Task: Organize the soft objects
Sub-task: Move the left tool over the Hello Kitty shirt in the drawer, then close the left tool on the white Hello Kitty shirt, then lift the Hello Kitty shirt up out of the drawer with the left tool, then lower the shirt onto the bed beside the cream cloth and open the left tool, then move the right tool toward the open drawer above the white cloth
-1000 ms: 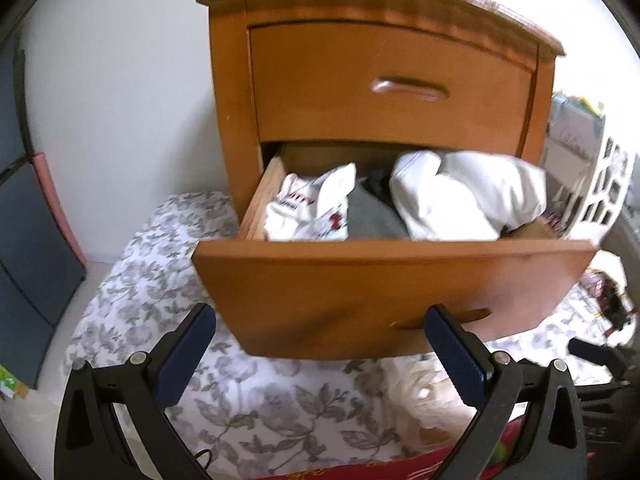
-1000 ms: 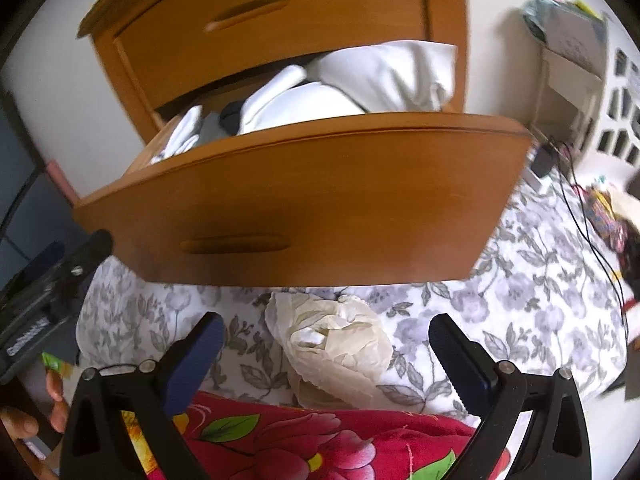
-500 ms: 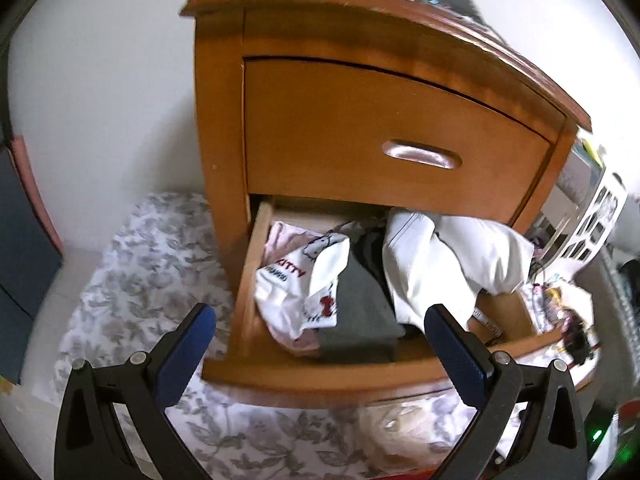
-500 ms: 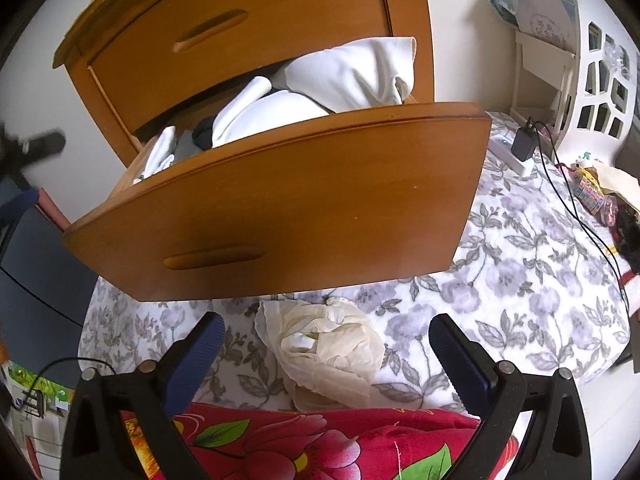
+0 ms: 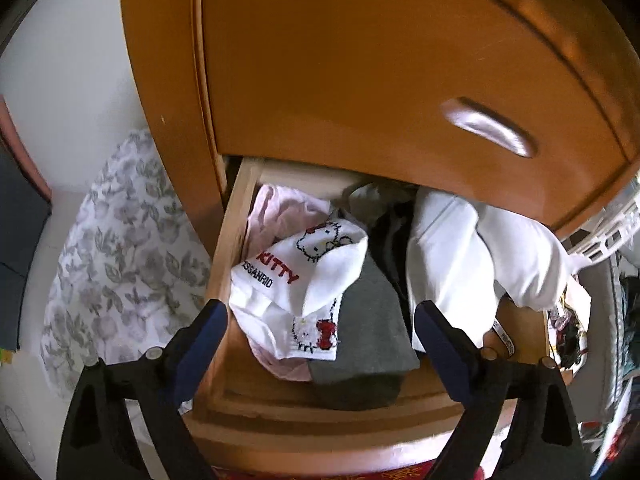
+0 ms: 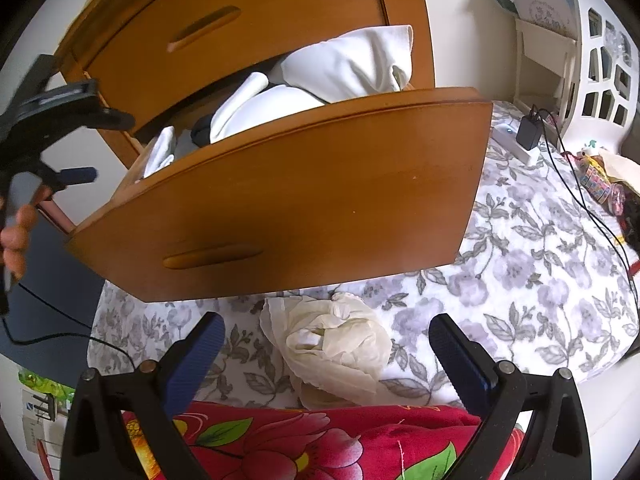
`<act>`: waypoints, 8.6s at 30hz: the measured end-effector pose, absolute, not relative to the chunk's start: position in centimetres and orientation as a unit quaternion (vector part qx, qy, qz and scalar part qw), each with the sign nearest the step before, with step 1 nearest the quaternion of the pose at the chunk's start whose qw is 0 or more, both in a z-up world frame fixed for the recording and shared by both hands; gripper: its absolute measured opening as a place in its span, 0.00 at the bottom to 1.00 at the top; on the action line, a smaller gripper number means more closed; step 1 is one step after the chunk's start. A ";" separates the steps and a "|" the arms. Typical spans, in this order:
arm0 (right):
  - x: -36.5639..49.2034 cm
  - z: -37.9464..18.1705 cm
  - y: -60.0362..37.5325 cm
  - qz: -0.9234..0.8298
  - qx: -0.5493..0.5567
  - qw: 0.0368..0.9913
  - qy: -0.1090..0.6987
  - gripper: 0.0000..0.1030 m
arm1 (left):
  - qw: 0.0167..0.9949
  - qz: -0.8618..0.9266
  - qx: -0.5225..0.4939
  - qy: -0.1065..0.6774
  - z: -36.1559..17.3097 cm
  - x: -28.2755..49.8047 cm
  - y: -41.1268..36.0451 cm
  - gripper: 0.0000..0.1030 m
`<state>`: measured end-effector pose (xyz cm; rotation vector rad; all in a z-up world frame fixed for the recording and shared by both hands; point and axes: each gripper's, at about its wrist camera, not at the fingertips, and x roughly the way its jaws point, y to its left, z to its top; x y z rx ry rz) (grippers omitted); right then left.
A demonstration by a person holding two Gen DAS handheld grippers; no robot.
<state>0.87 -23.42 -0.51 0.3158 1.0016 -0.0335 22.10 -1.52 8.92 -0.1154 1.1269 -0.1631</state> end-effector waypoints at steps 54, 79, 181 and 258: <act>1.3 -1.5 -24.1 0.007 0.189 0.850 0.493 1.00 | 0.804 -0.008 0.017 0.594 3.4 26.5 -1.7 0.38; 1.2 -1.6 -24.2 0.005 0.196 0.848 0.492 1.00 | 0.840 -0.038 -0.043 0.540 7.4 23.4 0.2 0.09; 0.8 -1.4 -24.0 -0.030 0.180 0.847 0.500 1.00 | 0.826 -0.174 -0.066 0.532 0.7 7.3 -4.4 0.40; 8.8 11.2 -26.6 0.042 0.090 0.908 0.407 1.00 | 0.897 -0.065 -0.027 0.436 3.3 5.7 -1.3 0.95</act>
